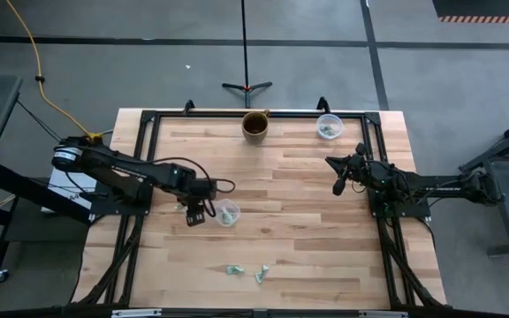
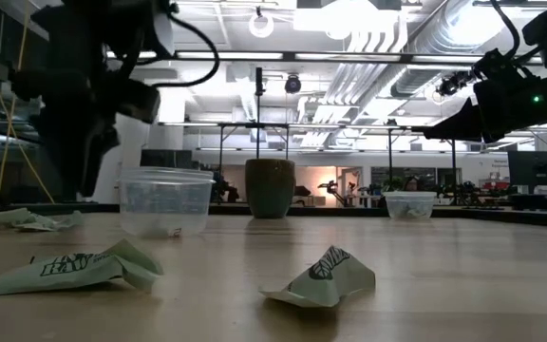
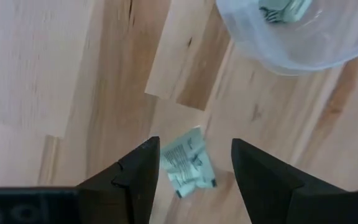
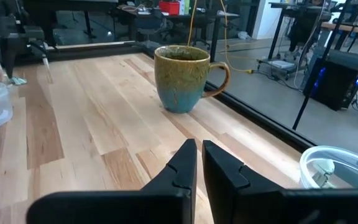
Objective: Pick and place items into bin
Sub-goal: Put the stevia packet into the bottom transparent bin
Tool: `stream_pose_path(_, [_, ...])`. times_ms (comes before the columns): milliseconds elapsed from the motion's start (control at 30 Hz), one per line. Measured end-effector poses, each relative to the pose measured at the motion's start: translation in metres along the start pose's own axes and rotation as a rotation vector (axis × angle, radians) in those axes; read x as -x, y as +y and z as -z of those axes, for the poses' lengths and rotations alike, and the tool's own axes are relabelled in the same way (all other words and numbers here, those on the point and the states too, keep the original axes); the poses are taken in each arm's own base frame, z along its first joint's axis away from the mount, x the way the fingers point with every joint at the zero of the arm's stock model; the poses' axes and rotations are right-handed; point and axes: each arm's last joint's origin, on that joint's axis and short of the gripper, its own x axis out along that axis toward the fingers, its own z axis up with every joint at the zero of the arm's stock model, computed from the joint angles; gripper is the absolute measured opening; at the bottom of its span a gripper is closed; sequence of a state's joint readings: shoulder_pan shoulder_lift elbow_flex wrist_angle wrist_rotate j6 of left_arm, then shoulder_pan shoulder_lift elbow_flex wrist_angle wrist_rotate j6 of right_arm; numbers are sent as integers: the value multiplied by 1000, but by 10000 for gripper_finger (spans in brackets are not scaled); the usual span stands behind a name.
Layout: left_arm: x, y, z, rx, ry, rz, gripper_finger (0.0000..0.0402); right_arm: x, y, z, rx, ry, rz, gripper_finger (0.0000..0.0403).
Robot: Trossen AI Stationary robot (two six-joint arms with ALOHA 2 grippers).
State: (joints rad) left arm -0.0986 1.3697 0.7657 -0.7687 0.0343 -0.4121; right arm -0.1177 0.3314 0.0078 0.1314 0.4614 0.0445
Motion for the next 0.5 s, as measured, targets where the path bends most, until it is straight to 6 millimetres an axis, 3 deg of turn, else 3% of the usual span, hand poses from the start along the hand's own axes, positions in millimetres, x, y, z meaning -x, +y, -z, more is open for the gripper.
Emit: stream_pose_path(500, [-33,12,22,-45,-12,-17,232,0,0,0,0,1,1,17])
